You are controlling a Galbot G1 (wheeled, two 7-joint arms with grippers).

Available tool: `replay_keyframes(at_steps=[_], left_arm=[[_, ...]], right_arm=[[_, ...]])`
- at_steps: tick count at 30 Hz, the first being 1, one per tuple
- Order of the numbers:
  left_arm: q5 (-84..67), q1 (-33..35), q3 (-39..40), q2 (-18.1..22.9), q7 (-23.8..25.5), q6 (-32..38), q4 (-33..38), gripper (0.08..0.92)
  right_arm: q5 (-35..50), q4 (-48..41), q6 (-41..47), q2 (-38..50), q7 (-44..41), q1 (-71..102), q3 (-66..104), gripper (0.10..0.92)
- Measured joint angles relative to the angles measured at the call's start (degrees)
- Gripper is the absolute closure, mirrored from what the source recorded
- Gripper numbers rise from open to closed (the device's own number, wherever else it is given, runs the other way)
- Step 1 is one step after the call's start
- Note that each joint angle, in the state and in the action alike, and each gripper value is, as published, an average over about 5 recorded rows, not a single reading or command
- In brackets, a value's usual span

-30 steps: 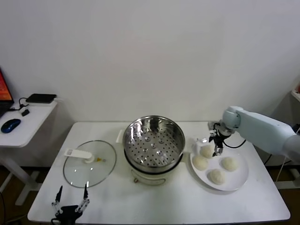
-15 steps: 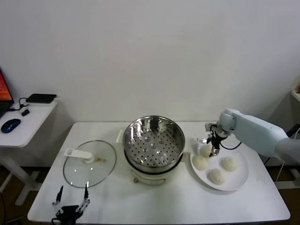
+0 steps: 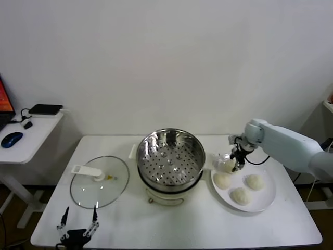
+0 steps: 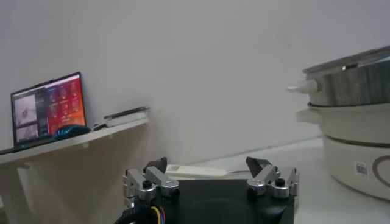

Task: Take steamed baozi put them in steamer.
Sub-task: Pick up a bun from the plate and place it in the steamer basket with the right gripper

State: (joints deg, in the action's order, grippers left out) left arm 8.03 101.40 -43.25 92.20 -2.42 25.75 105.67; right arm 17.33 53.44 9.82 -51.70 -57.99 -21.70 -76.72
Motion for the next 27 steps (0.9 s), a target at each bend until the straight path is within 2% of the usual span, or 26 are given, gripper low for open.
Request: replay_keyframes(at_steps=[13, 21, 27], left_arm=[[0.3, 0.01, 0.51, 0.0, -0.42, 0.06, 0.22, 0.177], [0.37, 0.48, 0.75, 0.0, -0.79, 0.27, 0.46, 0.177], [0.52, 0.69, 0.94, 0.0, -0.96, 0.29, 0.76, 0.177]], right_arm=[[7.9, 9.11, -8.76, -2.08, -2.16, -20.14, -8.2, 0.406], [11.65, 12.42, -18.67, -7.41, -1.63, -26.29, -10.85, 0.406], [11.12, 11.05, -28.72, -13.28, -1.13, -27.08, -13.02, 0.406]])
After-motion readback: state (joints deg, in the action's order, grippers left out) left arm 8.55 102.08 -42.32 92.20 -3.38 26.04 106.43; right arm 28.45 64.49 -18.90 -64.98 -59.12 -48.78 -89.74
